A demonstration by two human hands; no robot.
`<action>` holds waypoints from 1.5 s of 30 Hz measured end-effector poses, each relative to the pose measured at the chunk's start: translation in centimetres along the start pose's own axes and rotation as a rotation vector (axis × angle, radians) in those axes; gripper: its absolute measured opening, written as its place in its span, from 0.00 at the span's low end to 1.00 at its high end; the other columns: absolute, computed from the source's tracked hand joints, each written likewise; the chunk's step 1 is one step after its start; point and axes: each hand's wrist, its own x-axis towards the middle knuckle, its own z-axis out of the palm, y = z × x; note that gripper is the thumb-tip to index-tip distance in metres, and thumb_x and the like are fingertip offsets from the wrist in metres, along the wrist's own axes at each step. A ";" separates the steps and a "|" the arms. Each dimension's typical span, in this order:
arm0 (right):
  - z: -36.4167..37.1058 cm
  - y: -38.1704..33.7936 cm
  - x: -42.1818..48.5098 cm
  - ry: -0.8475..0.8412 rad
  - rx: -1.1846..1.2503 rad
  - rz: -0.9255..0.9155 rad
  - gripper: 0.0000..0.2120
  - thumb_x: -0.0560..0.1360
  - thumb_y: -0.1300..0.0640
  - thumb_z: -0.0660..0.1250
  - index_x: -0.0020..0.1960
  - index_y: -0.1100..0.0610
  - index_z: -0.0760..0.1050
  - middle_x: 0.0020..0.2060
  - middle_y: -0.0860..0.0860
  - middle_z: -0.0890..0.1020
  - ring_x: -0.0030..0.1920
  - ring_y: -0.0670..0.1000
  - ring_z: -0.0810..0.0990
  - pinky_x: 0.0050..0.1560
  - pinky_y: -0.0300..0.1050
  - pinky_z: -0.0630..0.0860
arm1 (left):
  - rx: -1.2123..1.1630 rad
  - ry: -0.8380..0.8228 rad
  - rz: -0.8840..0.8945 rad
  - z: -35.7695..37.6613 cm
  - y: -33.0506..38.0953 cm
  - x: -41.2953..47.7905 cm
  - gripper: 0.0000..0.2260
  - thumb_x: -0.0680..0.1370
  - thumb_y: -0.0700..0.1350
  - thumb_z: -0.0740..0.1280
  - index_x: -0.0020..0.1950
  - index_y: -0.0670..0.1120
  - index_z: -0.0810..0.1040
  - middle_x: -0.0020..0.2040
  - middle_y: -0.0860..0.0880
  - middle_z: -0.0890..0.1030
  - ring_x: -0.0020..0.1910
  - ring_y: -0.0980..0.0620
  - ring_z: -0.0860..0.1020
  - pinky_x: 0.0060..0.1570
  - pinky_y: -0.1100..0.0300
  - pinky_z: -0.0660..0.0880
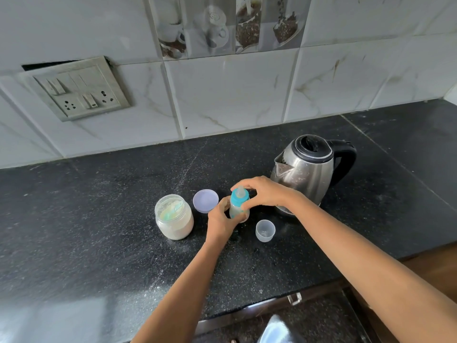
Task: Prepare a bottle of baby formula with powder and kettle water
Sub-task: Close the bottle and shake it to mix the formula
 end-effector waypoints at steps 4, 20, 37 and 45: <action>1.7 0.3 -0.5 0.184 0.044 0.019 0.26 0.66 0.54 0.77 0.63 0.51 0.76 0.56 0.45 0.82 0.56 0.40 0.78 0.60 0.43 0.76 | -0.007 0.028 -0.019 0.2 0.1 -0.2 0.22 0.68 0.44 0.76 0.61 0.49 0.75 0.53 0.57 0.80 0.49 0.67 0.76 0.44 0.78 0.69; 5.7 0.8 -3.1 0.477 0.252 0.202 0.40 0.63 0.45 0.78 0.70 0.51 0.66 0.66 0.49 0.74 0.66 0.47 0.71 0.63 0.42 0.69 | 0.007 0.033 -0.053 0.1 0.3 -0.2 0.24 0.65 0.46 0.78 0.59 0.51 0.75 0.51 0.58 0.80 0.50 0.63 0.77 0.47 0.70 0.70; 2.6 0.1 -5.7 0.630 -0.137 0.091 0.28 0.66 0.58 0.77 0.60 0.52 0.66 0.54 0.49 0.76 0.53 0.50 0.77 0.50 0.45 0.76 | -0.025 0.022 -0.074 0.0 0.1 -0.1 0.26 0.65 0.45 0.78 0.62 0.49 0.75 0.56 0.55 0.79 0.54 0.59 0.77 0.53 0.66 0.70; -1.5 -3.5 -2.5 0.263 -0.538 -0.115 0.24 0.71 0.62 0.72 0.65 0.51 0.72 0.58 0.49 0.72 0.58 0.50 0.68 0.55 0.45 0.71 | -0.004 0.017 -0.061 -0.1 0.5 -0.2 0.24 0.66 0.44 0.77 0.60 0.50 0.74 0.52 0.58 0.77 0.51 0.60 0.76 0.47 0.70 0.67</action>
